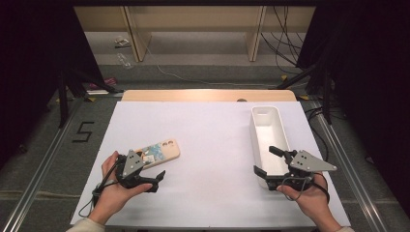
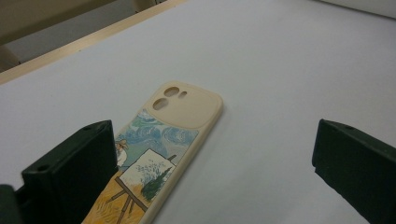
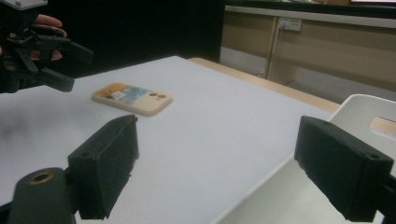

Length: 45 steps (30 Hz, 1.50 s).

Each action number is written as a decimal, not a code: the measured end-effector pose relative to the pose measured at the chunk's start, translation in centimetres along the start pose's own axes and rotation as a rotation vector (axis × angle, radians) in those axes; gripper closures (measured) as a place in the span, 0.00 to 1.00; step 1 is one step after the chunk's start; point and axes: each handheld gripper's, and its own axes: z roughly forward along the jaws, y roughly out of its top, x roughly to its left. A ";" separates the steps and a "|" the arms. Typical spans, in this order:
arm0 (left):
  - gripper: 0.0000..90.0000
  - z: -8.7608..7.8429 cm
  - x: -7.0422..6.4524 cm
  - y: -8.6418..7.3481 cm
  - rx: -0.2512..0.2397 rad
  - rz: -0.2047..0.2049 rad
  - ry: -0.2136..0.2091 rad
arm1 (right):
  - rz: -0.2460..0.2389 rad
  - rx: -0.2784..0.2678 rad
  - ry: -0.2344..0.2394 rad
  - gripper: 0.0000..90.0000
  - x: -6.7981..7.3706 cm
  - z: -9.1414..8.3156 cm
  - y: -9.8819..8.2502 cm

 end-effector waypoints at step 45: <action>1.00 7.1 8.8 0.7 0.206 -0.132 0.226 | 0.012 -0.013 0.002 0.16 -0.1 0.1 0.1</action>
